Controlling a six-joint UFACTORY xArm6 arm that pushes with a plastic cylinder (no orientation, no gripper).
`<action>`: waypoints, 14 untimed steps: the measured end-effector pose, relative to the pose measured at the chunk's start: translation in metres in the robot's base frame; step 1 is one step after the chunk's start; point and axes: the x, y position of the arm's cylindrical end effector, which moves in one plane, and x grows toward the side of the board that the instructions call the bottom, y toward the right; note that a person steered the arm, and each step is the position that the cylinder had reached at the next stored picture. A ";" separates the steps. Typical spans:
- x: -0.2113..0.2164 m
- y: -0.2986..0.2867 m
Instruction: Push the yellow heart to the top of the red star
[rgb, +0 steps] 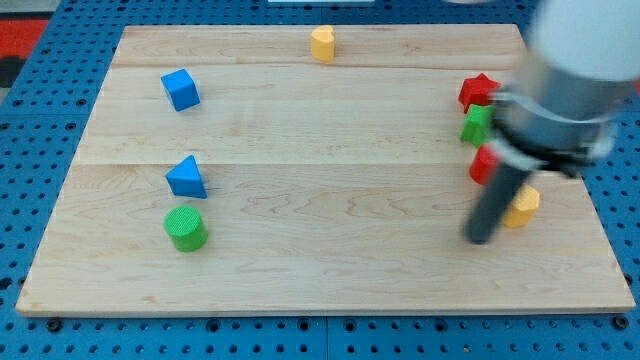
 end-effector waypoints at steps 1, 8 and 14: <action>-0.060 -0.069; -0.319 -0.076; -0.300 -0.073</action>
